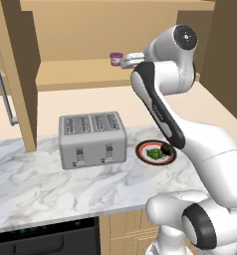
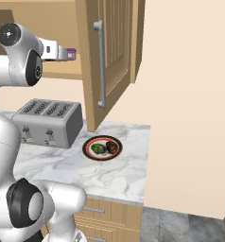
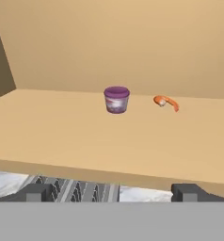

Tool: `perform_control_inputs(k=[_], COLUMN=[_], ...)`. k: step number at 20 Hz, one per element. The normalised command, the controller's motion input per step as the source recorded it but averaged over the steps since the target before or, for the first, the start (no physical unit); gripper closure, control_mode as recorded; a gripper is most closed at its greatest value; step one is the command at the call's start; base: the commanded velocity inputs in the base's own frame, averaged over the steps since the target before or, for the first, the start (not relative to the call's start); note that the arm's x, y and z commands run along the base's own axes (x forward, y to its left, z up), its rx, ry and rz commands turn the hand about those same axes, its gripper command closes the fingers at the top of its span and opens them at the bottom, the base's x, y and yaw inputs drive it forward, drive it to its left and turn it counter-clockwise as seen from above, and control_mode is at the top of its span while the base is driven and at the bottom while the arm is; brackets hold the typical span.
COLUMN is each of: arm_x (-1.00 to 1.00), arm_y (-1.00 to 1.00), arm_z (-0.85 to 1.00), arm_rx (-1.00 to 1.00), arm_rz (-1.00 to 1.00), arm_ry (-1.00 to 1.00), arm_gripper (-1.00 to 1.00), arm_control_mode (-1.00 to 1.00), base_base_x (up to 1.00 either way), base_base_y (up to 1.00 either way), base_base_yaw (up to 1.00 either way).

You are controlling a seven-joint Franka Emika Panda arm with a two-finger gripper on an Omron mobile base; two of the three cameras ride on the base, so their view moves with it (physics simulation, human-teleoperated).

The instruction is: Pick the avocado and bread from the counter and place them on the plate. Then pick the jam from the cabinet and place it next to the plate. Lastly close the cabinet door.

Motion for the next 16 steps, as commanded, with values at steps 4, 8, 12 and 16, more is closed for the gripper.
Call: perform_control_inputs(k=[4, 8, 12, 16], arm_x=[0.29, 0.27, 0.24, 0.23], arm_y=[0.05, 0.02, 0.00, 0.00], arm_z=[0.00, 0.00, -0.01, -0.07], arm_rx=[0.00, 0.00, 0.00, 0.00], arm_rz=[0.00, 0.00, 0.00, 0.00], arm_ry=[0.04, 0.02, 0.01, 0.02], arm_gripper=[-1.00, -1.00, -1.00, -1.00], arm_control_mode=[-1.00, -1.00, -1.00, -1.00], base_base_x=[0.00, 0.00, 0.00, 0.00], base_base_y=[0.00, 0.00, 0.00, 0.00], base_base_yaw=[0.00, 0.00, 0.00, 0.00])
